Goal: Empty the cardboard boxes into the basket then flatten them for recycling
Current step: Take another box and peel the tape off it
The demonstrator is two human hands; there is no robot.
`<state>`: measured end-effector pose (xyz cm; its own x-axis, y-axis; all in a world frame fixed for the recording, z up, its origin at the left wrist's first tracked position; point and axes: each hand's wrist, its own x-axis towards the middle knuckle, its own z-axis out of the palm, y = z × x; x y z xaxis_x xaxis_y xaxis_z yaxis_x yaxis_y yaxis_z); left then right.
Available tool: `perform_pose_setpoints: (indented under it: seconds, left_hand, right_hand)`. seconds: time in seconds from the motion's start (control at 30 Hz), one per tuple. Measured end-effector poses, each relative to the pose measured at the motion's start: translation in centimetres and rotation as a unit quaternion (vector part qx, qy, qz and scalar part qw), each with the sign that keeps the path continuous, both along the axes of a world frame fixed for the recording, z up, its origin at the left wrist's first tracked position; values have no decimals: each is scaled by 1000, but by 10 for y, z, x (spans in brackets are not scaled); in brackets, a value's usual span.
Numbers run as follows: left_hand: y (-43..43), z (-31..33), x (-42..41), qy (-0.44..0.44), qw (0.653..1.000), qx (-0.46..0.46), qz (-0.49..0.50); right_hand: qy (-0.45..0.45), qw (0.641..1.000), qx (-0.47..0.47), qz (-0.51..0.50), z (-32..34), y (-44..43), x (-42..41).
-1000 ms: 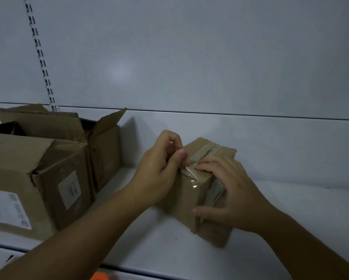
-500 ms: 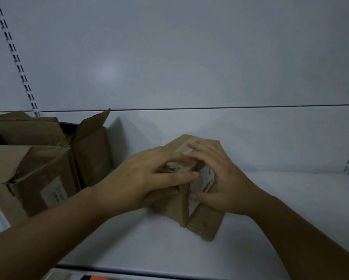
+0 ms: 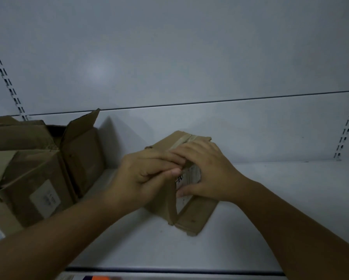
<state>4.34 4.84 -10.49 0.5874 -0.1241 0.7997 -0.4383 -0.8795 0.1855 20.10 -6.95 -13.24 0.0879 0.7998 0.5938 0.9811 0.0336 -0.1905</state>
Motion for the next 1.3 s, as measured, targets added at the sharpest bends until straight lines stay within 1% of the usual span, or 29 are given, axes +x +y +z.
perform_pose_setpoints:
  seconds: [0.03,0.1,0.17,0.2,0.23,0.27,0.3,0.33,0.37,0.4,0.43,0.47,0.5,0.53,0.57,0.6,0.63,0.7,0.83,0.9,1.0,1.1,1.13,1.17,1.23,1.27,1.3]
  left_hand:
    - [-6,0,0,-7,997,-71,4]
    - [-18,4,0,-14,978,-208,24]
    - [-19,13,-1,-6,932,-361,15]
    - [-19,20,-2,-12,894,-447,-2]
    - [-15,27,-3,-35,865,-499,-20]
    - [-14,35,-6,-53,864,-501,-18]
    - [-9,39,-8,-62,887,-457,3]
    - [-6,40,-12,-38,918,-395,24]
    - [-4,37,-15,18,943,-332,33]
    - [-4,33,-17,102,953,-283,44]
    - [-3,24,-18,179,956,-223,66]
    - [-4,17,-18,220,958,-159,93]
    - [-5,10,-17,213,964,-115,112]
    - [-6,6,-17,183,968,-128,112]
    - [-6,6,-16,148,968,-175,99]
    - [-8,8,-14,128,961,-225,95]
    - [-7,10,-14,120,952,-264,98]
    - [-8,16,-14,137,935,-311,103]
    - [-5,26,-17,207,913,-342,79]
    - [1,33,-17,222,902,-363,71]
    - [13,43,-12,193,878,-435,62]
    - [25,44,-5,136,886,-435,89]
    - [30,43,-4,118,883,-443,99]
    - [36,42,-3,113,867,-476,92]
    - [44,41,-4,145,807,-571,33]
    - [46,40,-6,175,781,-600,3]
    - [48,37,-9,208,773,-599,-14]
  right_hand:
    - [10,1000,0,-4,0,-1,-1]
    - [28,1000,-1,-10,0,-3,-2]
    - [31,999,-6,-13,-1,-5,-2]
    - [31,999,-2,-12,-2,-6,-2]
    - [37,999,7,-10,-3,-7,-2]
    - [51,998,21,-10,-4,-7,-2]
    - [68,997,38,-9,-5,-8,-3]
    - [83,995,54,-7,-6,-8,-4]
    - [89,994,68,-5,-6,-8,-5]
    - [84,994,76,-4,-7,-8,-5]
    - [73,994,82,-4,-7,-8,-6]
    - [62,994,86,-3,-8,-7,-7]
    - [56,994,89,-1,-9,-7,-8]
    - [55,995,89,-1,-9,-6,-9]
    - [57,994,89,-2,-9,-5,-10]
    - [59,994,93,-4,-8,-5,-12]
    - [56,993,101,-5,-8,-6,-14]
    - [29,993,118,0,-9,-8,-20]
    - [-37,988,148,21,-13,-6,-39]
    - [-45,982,182,25,-13,-2,-46]
    - [-28,973,230,26,-11,0,-49]
    - [9,979,200,37,-11,-3,-50]
    - [27,982,181,43,-9,-4,-49]
    - [43,984,165,49,-8,-6,-46]
    - [64,987,137,59,-1,-11,-35]
    - [71,988,117,66,4,-13,-29]
    - [74,990,92,73,10,-15,-23]
